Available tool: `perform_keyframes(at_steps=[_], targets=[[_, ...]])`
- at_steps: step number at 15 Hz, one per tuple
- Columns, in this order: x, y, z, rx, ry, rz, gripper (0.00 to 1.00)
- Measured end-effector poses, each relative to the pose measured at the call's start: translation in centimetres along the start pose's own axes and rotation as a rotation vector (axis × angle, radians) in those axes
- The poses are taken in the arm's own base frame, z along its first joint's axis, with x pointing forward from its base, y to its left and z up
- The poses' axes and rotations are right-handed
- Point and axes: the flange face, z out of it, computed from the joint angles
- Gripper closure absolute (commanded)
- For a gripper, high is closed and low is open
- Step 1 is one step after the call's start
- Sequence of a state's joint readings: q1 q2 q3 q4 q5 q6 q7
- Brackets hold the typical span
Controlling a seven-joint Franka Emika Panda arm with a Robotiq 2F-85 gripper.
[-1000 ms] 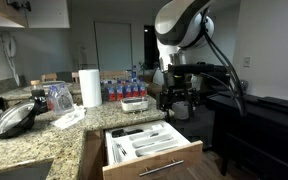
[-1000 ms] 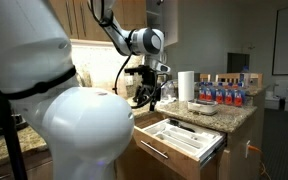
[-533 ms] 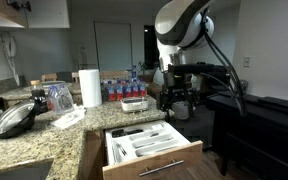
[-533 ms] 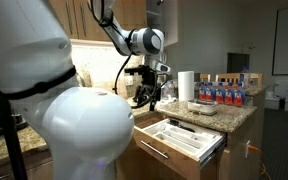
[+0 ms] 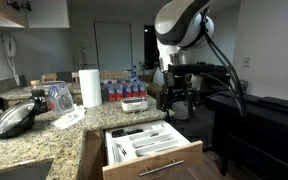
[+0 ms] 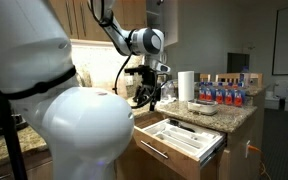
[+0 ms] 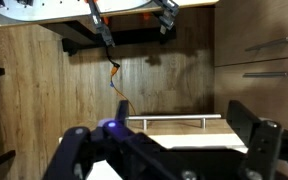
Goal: Push the open drawer closed
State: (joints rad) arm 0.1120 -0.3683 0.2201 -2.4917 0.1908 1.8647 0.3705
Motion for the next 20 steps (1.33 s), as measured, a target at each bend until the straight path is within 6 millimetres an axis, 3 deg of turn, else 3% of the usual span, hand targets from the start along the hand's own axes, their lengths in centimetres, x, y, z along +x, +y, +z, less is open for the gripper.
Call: perform_keyframes(at_steps=[9,20], targets=[[1.0,-0.6,0.4,0.026,0.089,0.013,0.00],[3.0,-1.4,8.1,-0.022,-0.032,0.039,0.00]])
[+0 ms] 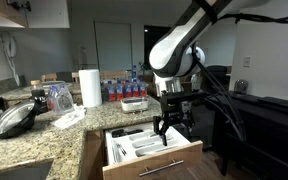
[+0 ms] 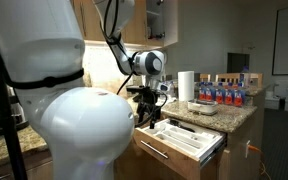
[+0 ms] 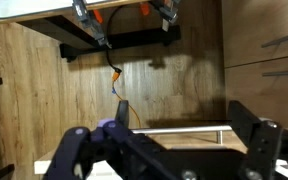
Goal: Push the open drawer closed
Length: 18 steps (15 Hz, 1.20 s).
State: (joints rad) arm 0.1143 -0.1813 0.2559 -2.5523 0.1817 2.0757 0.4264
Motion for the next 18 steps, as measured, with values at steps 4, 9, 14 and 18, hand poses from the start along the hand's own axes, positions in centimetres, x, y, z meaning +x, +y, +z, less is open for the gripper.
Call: perform_keyframes(at_steps=[4,9,14,18], targets=[[0.7,-0.3,2.3,-0.019,-0.060,-0.003,0.00],[2.8,-0.7,5.0,-0.022,-0.132,0.011,0.00],[5.6,-1.5,6.9,-0.008,-0.154,0.032,0.00],[7.8,-2.7,7.4,0.027,-0.083,0.054,0.00]])
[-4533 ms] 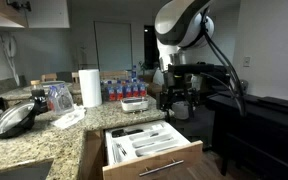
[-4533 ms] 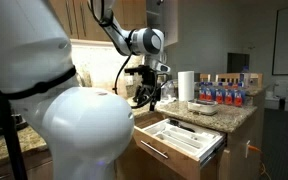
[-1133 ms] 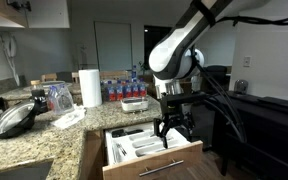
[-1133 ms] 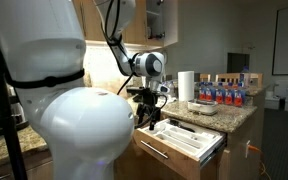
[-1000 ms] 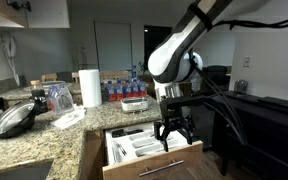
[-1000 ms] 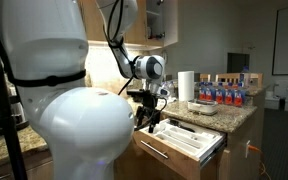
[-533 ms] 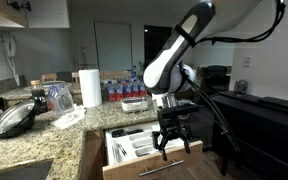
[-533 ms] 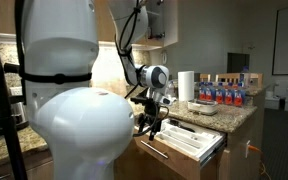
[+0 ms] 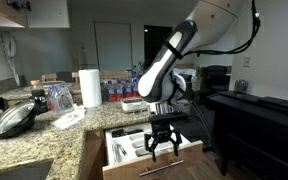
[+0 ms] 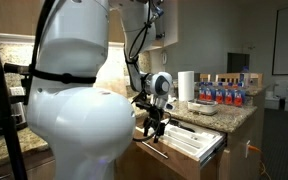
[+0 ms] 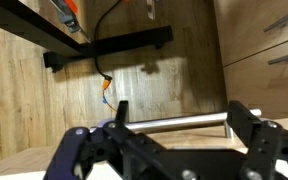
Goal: Push the open drawer closed
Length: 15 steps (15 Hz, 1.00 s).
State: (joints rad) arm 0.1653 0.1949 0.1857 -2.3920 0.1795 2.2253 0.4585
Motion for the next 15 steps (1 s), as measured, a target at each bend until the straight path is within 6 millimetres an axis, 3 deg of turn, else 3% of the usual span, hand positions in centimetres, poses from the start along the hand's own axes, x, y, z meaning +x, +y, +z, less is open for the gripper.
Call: perform_keyframes(at_steps=[15], targets=[[4.3,-0.6,0.8,-0.003,0.068,0.058,0.00]])
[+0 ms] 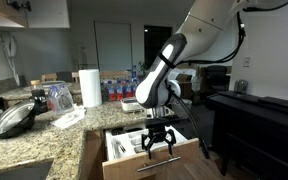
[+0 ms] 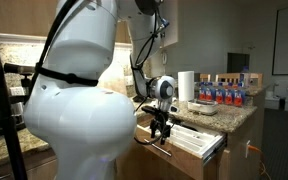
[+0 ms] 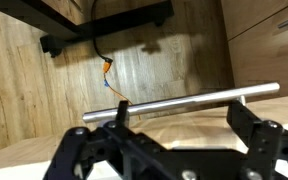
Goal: Push the open drawer closed
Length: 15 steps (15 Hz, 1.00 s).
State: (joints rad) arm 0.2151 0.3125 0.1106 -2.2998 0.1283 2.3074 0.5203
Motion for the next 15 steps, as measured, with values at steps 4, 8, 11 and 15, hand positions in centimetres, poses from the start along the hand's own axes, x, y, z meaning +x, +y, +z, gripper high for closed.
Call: perform_keyframes(at_steps=[4,8,11,15], targets=[[1.2,-0.3,-0.5,-0.006,0.021,-0.010,0.00],[1.9,-0.3,-0.5,-0.027,0.037,-0.028,0.00],[2.1,-0.5,-0.6,-0.041,0.049,-0.043,0.00],[2.6,-0.6,-1.1,-0.061,0.075,-0.062,0.00]])
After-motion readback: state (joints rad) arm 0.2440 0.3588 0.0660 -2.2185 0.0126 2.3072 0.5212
